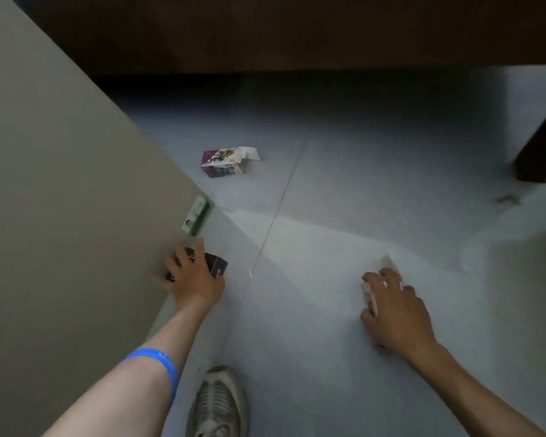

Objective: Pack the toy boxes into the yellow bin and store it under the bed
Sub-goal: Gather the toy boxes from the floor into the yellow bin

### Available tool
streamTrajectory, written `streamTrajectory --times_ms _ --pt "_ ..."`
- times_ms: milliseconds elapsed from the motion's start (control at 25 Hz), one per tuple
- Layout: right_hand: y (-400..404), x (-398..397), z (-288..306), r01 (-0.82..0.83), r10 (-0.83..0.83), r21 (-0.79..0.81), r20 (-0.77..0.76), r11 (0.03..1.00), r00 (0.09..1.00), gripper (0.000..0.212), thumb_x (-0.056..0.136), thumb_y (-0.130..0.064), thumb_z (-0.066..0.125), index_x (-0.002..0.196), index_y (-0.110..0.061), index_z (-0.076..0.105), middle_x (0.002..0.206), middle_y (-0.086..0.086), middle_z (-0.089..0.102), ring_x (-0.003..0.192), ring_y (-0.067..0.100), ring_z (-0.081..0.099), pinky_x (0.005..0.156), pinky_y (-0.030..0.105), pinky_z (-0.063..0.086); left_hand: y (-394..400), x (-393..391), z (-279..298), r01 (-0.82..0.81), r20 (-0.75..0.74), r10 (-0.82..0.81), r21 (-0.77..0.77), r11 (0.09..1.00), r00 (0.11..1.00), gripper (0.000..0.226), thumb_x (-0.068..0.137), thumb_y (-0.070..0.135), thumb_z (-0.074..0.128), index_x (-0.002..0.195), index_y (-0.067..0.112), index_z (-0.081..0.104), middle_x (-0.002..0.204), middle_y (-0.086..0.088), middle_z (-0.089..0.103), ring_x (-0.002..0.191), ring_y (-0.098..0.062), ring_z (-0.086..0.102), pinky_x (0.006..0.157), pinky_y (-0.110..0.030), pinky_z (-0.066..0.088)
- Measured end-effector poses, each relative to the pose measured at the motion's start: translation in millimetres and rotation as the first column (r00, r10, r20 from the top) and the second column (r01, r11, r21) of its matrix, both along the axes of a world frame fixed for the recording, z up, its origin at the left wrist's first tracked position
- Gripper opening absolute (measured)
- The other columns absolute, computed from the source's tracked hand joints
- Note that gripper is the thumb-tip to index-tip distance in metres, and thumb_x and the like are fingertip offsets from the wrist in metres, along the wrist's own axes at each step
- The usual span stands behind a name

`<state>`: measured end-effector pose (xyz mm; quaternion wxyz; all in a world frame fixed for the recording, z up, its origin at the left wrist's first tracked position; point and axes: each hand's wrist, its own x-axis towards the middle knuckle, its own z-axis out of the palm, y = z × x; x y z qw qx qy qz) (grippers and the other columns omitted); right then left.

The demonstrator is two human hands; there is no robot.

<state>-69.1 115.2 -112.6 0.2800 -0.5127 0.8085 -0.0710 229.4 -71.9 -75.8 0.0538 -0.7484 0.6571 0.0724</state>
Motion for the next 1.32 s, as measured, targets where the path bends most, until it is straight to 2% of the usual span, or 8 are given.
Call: streamTrajectory --times_ms 160,280,440,560,760,960,1120,1320 --pt "-28.5 11.6 4.4 -0.113 0.123 -0.210 0.035 0.971 0.992 0.028 0.093 -0.031 0.061 0.120 -0.033 0.058 0.167 -0.009 0.004 0.119 0.026 0.049 0.076 0.032 0.048 -26.3 50.7 -20.8 -0.141 -0.445 0.197 0.156 0.978 0.873 0.081 0.066 0.045 0.086 0.132 0.025 0.046 0.139 -0.014 0.043 0.117 -0.032 0.053 0.099 -0.041 0.046" --pt "-42.7 8.6 20.7 -0.009 0.067 -0.277 0.201 0.961 0.977 0.089 0.084 -0.036 0.077 0.152 -0.042 0.020 0.165 -0.017 -0.013 0.132 0.019 0.044 0.093 0.030 0.049 -33.6 20.3 -23.1 0.028 -0.434 0.025 0.117 0.993 0.901 0.085 0.049 0.046 0.089 0.117 0.038 0.037 0.130 -0.007 0.036 0.112 -0.030 0.047 0.093 -0.045 0.048" --pt "-35.0 -24.5 72.6 0.311 -0.205 -0.253 0.371 0.916 0.906 0.072 0.077 -0.040 0.081 0.139 -0.037 0.044 0.124 -0.008 0.062 0.097 0.011 0.063 0.082 0.027 0.051 -49.2 -58.8 -8.7 0.166 -0.509 -0.068 0.149 0.975 0.858 0.113 0.046 0.052 0.088 0.139 0.047 0.025 0.130 -0.005 0.029 0.118 -0.036 0.046 0.100 -0.043 0.044" --pt "-4.7 -66.9 128.9 0.398 -0.274 -0.424 0.324 0.813 0.905 0.025 0.075 -0.035 0.082 0.092 -0.021 0.069 0.089 -0.007 0.069 0.080 0.011 0.063 0.073 0.034 0.052 -41.7 -167.4 22.2 0.328 -0.686 -0.208 0.047 0.944 0.697 0.115 0.043 0.058 0.088 0.141 0.045 0.030 0.134 -0.006 0.032 0.117 -0.033 0.052 0.106 -0.040 0.040" --pt "91.5 -133.1 207.9 0.663 -0.384 -0.474 0.558 0.579 0.735 0.028 0.074 -0.045 0.078 0.084 -0.023 0.063 0.077 -0.005 0.074 0.068 0.009 0.072 0.059 0.039 0.060 23.2 -334.3 105.7 0.578 -0.869 -0.398 -0.170 0.798 0.294 0.110 0.033 0.079 0.081 0.132 0.065 0.034 0.140 0.000 0.039 0.121 -0.028 0.051 0.101 -0.052 0.045" --pt "203.5 -227.9 243.3 0.816 -0.713 -0.572 0.538 0.082 0.449 0.031 0.072 -0.050 0.068 0.081 -0.023 0.057 0.076 -0.002 0.072 0.071 0.018 0.072 0.058 0.043 0.057 157.8 -429.5 167.5 0.824 -0.777 -0.629 -0.380 0.421 -0.037 0.107 0.041 0.083 0.074 0.136 0.060 0.031 0.124 0.016 0.033 0.116 -0.011 0.044 0.095 -0.031 0.042" --pt "231.9 -306.1 234.1 0.874 -0.727 -0.442 0.665 -0.201 0.169 0.034 0.065 -0.044 0.076 0.071 -0.020 0.053 0.079 0.009 0.068 0.072 0.030 0.066 0.067 0.048 0.055 233.2 -467.1 153.1 0.960 -0.577 -0.814 -0.259 0.107 -0.065 0.099 0.048 0.075 0.074 0.132 0.055 0.026 0.133 0.010 0.029 0.125 -0.021 0.034 0.105 -0.046 0.038" --pt "192.0 -347.3 202.3 0.718 -0.754 -0.659 0.584 -0.225 0.300 0.040 0.076 -0.044 0.078 0.066 -0.019 0.049 0.093 0.003 0.063 0.080 0.014 0.061 0.070 0.025 0.049 266.0 -479.5 127.8 0.997 -0.352 -0.935 -0.071 -0.009 -0.033 0.107 0.050 0.082 0.064 0.141 0.049 0.017 0.157 0.003 0.011 0.141 -0.030 0.017 0.115 -0.052 0.021"
